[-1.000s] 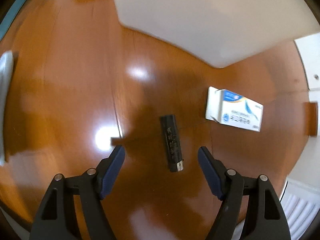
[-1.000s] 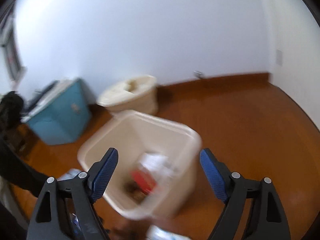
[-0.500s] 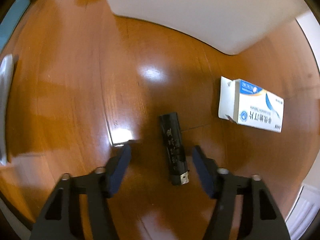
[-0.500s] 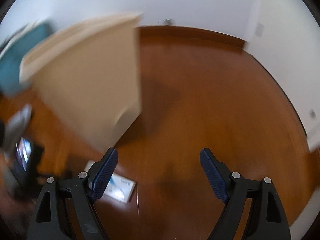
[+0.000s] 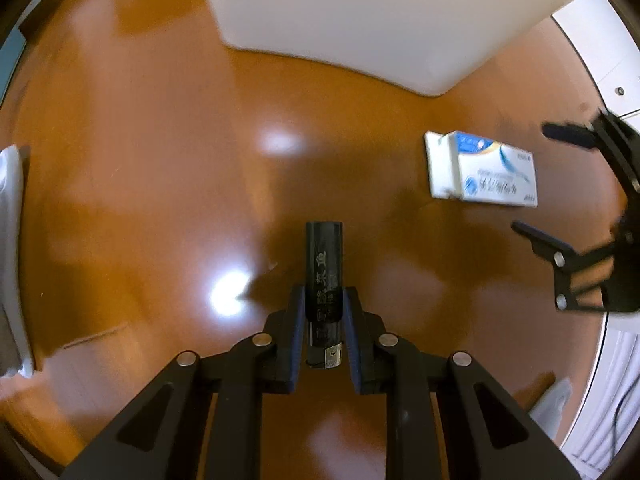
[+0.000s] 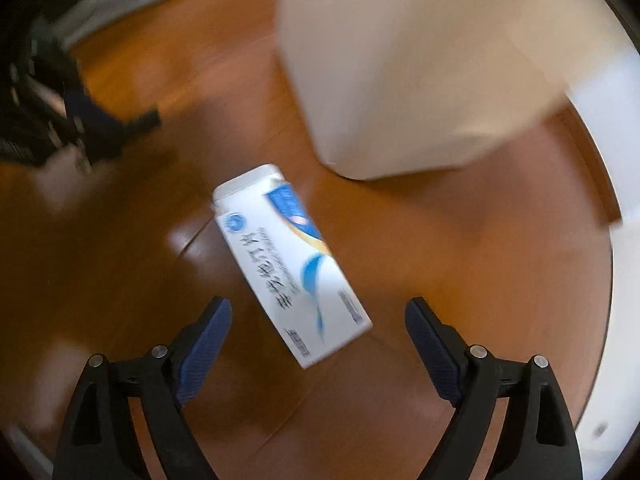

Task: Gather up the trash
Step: 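Grasp the black lighter with the left gripper while the right gripper grasps the white medicine box, then drop the lighter into the wastebasket with the left gripper while the right gripper drops the medicine box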

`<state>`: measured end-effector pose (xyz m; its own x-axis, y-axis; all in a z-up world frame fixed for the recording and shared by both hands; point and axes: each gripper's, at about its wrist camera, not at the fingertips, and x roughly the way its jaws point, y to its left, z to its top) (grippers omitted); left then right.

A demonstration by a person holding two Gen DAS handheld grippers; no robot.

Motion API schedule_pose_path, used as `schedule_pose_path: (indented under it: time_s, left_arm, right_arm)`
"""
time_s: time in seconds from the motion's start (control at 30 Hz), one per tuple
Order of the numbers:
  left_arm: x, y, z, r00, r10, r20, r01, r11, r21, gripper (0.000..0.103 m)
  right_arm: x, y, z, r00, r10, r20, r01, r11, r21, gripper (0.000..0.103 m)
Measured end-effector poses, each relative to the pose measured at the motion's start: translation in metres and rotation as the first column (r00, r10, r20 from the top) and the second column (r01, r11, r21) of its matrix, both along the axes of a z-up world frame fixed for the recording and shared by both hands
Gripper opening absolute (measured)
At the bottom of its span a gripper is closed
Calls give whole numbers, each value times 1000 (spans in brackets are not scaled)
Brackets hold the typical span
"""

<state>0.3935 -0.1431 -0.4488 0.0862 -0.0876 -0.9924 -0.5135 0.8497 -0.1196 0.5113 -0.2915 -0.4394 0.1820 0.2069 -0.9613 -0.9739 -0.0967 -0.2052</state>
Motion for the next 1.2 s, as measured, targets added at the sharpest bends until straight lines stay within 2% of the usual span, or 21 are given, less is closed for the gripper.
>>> schedule_pose_path:
  time_s: [0.03,0.2,0.23,0.27,0.37,0.4,0.43,0.47,0.5,0.57,0.67,0.73,0.8,0.87,0.97,1.1,1.17,1.2]
  left_arm:
    - [-5,2,2,1000,-6,-2,6,1000,4,18]
    - [-18,1,6,1000,-24,-5,24,1000,-5,18]
    - [-17,4,8,1000,-28,-4,28,1000,-9,18]
    - [-14,6,10,1000,-30,-2,30,999,-13,18]
    - [-8,7,19,999,-39,15,39,999,-25,18]
    - [-6,6,24,999,-46,26,47,999,-25,18]
    - [-6,8,28,998,-54,36,55,998,-24,18]
    - [-6,8,33,997,-62,44,63,998,-22,18]
    - [-4,8,39,996,-75,57,76,997,-18,18]
    - [-1,2,53,991,-104,82,105,994,-2,18]
    - [-4,-4,81,982,-150,117,149,989,22,18]
    - [3,-7,111,969,-192,153,188,981,44,18]
    - [4,-20,153,946,-245,212,235,969,70,18]
    - [6,-24,176,927,-264,267,252,965,78,18]
    - [23,-27,241,878,-290,381,279,956,85,18]
    - [65,-1,307,807,-312,501,262,950,170,18]
    - [92,21,318,800,-312,512,252,950,185,18]
    - [111,34,318,812,-310,495,248,950,188,18]
  right_arm:
    - [-4,6,-5,998,52,22,-52,998,-24,91]
    - [-3,26,-26,991,132,35,-128,987,-100,91]
    - [-1,29,-26,991,136,15,-134,987,-83,97]
    - [-2,37,-28,990,138,3,-137,987,-82,99]
    - [7,49,-32,990,111,-89,-121,986,-115,98]
    - [10,51,-32,987,93,-131,-109,987,-119,95]
    - [13,54,-31,983,81,-163,-99,989,-109,84]
    - [15,53,-28,978,52,-203,-72,993,-92,67]
    - [16,50,-25,977,26,-210,-43,996,-74,59]
    - [19,44,-24,974,-47,-221,33,997,-65,56]
    - [23,29,-17,936,-173,-306,179,984,-7,55]
    - [22,10,-8,912,-236,-334,265,963,42,55]
    - [18,-10,1,892,-295,-343,340,937,79,55]
    - [20,-26,14,871,-346,-348,406,906,116,55]
    - [18,-49,37,833,-414,-367,500,847,179,55]
    - [27,-64,69,773,-479,-417,606,753,258,55]
    - [27,-72,80,755,-506,-417,634,724,270,55]
    - [27,-76,83,741,-527,-416,655,703,277,55]
